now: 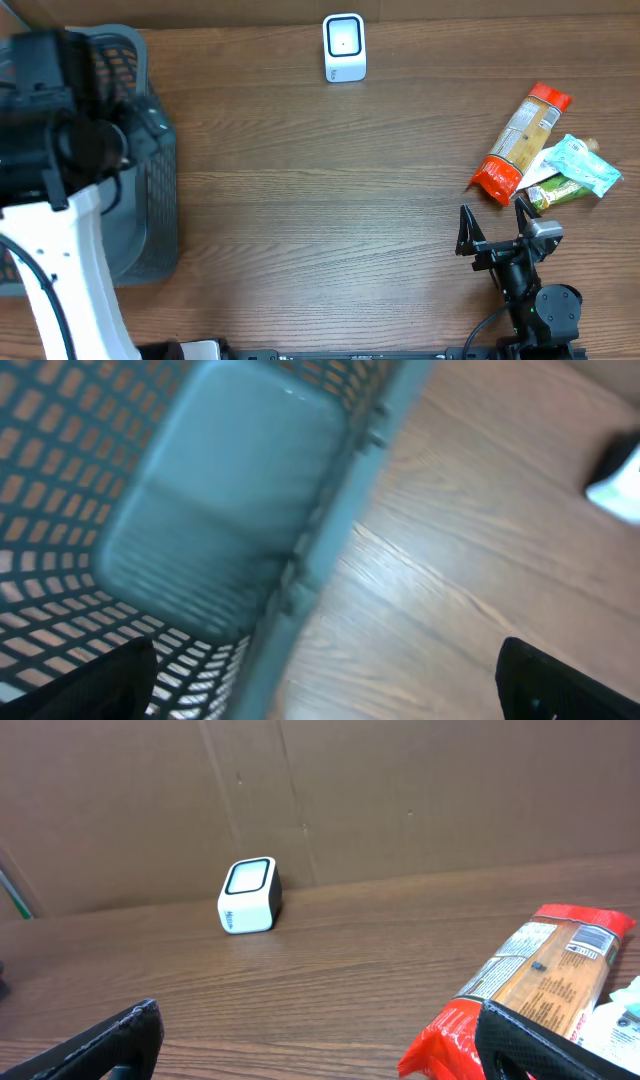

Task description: Scan the item barcode

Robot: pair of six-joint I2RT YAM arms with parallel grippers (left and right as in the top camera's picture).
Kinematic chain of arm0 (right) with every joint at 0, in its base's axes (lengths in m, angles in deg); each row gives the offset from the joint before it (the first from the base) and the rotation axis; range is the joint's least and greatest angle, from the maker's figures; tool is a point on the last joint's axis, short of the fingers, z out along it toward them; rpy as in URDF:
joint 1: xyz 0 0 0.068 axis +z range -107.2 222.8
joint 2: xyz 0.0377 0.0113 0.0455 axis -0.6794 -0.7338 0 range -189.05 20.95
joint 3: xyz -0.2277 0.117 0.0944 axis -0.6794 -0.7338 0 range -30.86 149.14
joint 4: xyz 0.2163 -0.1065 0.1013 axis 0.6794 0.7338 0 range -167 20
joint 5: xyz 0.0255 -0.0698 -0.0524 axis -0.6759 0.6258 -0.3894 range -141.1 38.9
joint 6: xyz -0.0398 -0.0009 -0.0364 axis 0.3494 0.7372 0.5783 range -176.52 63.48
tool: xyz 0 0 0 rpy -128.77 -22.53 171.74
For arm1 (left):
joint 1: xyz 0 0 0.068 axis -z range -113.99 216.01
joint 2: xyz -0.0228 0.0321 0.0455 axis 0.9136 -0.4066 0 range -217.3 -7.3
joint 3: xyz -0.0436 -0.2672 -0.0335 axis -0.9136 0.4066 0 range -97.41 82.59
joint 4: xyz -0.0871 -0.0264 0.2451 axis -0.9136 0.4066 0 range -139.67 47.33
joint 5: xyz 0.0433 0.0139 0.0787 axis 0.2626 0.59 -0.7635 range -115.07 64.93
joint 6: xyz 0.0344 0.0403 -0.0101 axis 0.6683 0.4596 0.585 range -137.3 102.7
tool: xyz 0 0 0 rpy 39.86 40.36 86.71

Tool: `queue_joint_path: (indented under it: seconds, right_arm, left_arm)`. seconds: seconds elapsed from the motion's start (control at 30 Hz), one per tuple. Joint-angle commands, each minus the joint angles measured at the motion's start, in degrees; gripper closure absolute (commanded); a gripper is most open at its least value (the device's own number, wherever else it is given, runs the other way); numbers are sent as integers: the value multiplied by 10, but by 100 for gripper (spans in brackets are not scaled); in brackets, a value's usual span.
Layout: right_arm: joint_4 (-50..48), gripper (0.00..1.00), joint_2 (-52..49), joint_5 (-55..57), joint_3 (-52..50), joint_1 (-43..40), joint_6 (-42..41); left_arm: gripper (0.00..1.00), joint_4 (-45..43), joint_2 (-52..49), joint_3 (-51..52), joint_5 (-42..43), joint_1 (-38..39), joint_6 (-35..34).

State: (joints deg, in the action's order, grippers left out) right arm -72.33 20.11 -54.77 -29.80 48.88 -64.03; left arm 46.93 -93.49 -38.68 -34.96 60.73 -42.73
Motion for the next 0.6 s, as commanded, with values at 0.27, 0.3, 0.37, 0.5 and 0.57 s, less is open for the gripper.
queue_joint_path:
  seconds: [0.27,0.3,0.37,0.5,0.57]
  right_arm:
    - [-2,0,7,-3,-6,4,-3]
    - [-2,0,7,-3,-6,4,-3]
    - [-2,0,7,-3,-6,4,-3]
    - [-2,0,7,-3,-6,4,-3]
    - [-2,0,7,-3,-6,4,-3]
  left_arm:
    - [0,0,203,247,-19,48,7]
    - [0,0,225,273,-29,45,7]
    - [0,2,284,339,-41,21,6]
    - [0,-43,368,419,-45,-20,7]
    - [0,-117,412,461,-52,-25,7]
